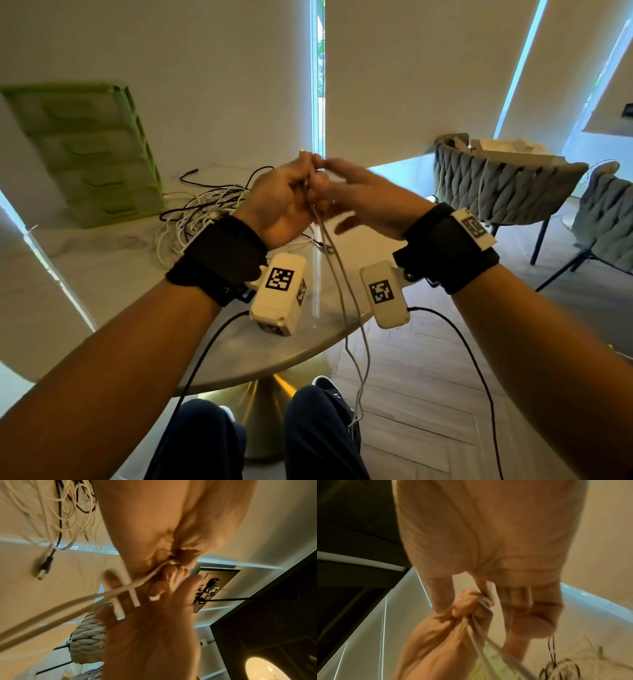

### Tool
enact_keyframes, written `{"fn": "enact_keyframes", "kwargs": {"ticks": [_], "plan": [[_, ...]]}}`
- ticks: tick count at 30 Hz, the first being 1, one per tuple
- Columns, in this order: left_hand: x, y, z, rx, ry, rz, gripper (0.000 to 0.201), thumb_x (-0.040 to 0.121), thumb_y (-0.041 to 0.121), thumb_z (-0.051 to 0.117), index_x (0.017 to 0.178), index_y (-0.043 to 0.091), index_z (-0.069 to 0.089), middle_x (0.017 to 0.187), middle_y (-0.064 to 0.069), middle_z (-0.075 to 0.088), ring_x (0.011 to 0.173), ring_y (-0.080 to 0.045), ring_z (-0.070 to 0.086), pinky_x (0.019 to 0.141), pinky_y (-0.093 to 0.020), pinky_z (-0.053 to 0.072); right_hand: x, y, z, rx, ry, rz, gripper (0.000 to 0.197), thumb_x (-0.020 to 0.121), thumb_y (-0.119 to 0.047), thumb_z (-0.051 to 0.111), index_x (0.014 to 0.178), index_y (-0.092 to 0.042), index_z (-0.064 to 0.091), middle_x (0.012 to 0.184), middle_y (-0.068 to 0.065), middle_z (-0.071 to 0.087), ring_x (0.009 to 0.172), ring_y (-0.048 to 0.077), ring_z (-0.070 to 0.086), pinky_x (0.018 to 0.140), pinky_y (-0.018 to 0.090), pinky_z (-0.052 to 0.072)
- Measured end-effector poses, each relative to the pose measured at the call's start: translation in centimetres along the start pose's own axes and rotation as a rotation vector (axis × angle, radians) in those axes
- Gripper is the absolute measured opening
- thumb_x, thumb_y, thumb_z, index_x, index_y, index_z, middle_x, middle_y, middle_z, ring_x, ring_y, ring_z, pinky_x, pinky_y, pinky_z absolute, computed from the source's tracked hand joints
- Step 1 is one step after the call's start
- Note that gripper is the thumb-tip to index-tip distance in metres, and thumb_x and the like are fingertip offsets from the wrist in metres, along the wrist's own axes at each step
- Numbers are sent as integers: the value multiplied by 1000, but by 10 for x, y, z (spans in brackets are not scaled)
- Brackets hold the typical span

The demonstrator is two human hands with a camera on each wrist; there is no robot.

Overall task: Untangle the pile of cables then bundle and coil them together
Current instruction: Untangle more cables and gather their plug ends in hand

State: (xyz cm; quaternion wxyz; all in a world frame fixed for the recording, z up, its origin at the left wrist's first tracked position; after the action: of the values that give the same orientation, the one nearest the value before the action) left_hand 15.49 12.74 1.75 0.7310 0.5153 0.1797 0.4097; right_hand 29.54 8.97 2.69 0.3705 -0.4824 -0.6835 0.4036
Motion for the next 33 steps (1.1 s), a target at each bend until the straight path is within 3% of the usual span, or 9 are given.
{"fn": "enact_keyframes", "kwargs": {"ticks": [4,7,11,14,19,22,24,27,33], "plan": [[2,21,-27,-92,26,81,25,100,38,36,88,21,49,68,4,46,63,-11,50,66,-28,49,2,10,19,-115,-189,106,19,101,-29,45,111,-21,58,75,-2,67,69,12,62,69,28,50],[-1,42,-61,-134,170,161,20,96,37,42,83,22,48,57,6,37,48,-8,38,53,-20,40,11,10,33,-119,-270,143,29,104,-29,36,95,-15,60,62,-3,56,64,13,62,63,25,47],[-3,70,-118,-242,411,262,29,101,29,31,75,22,44,45,8,30,36,-6,26,36,-17,25,29,1,57,-227,-299,124,31,104,-26,34,88,-11,55,63,-1,47,51,13,49,51,23,43],[-12,72,-143,-254,472,271,43,102,41,22,82,17,51,50,7,34,41,-6,27,40,-18,27,42,-6,76,-353,-390,118,29,103,-22,35,88,-12,57,66,0,51,50,13,51,52,23,45],[-19,70,-170,-301,587,322,30,102,20,26,80,17,46,47,8,34,35,-6,26,36,-15,27,58,-12,99,-563,-543,86,26,103,-18,35,99,-8,58,72,2,58,56,16,61,57,23,50],[-20,78,-187,-342,676,432,31,103,21,29,75,21,42,46,9,32,34,-5,23,32,-16,21,56,-5,112,-694,-672,40,16,100,-11,41,99,-13,57,71,-5,56,53,5,59,49,13,46],[-18,83,-197,-325,723,507,32,104,24,31,75,22,43,47,9,33,35,-4,22,32,-17,20,55,-2,113,-796,-687,1,15,99,-13,44,93,-19,57,71,-4,59,54,5,56,53,15,46],[-10,82,-212,-324,725,522,31,105,29,32,77,21,44,50,8,36,36,-4,23,32,-17,20,74,-10,103,-746,-774,142,20,101,-22,42,91,-19,59,68,-6,64,60,11,61,68,26,53],[-2,66,-245,-345,689,477,27,105,28,32,85,19,48,51,7,38,36,-4,25,31,-17,21,150,-3,100,-677,-507,118,19,100,-31,46,98,-19,62,81,0,67,69,14,65,60,23,52]]}}
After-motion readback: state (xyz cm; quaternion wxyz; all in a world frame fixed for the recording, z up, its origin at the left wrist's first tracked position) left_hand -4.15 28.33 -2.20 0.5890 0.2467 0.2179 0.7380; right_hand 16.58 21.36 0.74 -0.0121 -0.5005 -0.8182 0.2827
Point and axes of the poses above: each hand's wrist, its own x-axis towards the middle knuckle, its own z-axis out of the palm, y = z × x, the point moved 1 cm from there along x, towards the middle knuckle
